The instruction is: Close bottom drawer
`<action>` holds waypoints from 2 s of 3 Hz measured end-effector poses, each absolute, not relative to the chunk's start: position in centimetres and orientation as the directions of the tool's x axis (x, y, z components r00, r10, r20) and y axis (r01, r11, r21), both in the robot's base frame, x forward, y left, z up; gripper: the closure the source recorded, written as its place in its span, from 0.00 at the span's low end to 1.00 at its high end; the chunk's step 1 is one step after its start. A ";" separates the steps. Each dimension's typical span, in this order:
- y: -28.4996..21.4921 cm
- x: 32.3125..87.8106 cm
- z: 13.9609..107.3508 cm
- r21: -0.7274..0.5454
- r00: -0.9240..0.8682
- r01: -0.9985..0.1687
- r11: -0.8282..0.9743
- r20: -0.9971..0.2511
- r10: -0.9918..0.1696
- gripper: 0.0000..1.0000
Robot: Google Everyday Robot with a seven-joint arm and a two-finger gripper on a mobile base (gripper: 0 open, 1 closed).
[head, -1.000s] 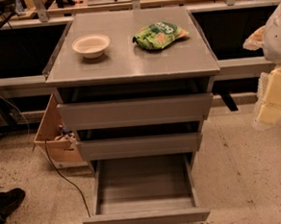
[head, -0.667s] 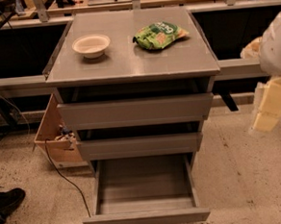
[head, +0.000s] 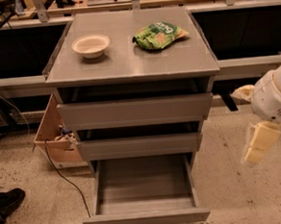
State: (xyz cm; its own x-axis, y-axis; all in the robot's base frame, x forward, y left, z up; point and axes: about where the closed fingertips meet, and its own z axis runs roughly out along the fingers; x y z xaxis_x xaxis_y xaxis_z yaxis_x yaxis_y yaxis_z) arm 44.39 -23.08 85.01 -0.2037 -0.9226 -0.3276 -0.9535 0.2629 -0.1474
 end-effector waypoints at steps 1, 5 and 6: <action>-22.6 43.7 79.1 -0.091 -0.193 -0.966 0.244 -0.379 -0.905 0.00; -19.1 40.4 66.9 0.034 -0.248 -0.966 0.258 -0.418 -0.874 0.00; -17.9 41.8 62.5 0.054 -0.287 -0.955 0.293 -0.438 -0.852 0.00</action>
Offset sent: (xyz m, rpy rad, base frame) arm -0.0361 0.0246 -0.1816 0.1691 0.1594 0.0602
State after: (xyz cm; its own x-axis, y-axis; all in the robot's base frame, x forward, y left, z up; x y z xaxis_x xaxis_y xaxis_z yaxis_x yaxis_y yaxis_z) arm 41.81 -17.86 62.51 -0.2865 -0.8519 -0.4384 -0.9545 0.2931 0.0542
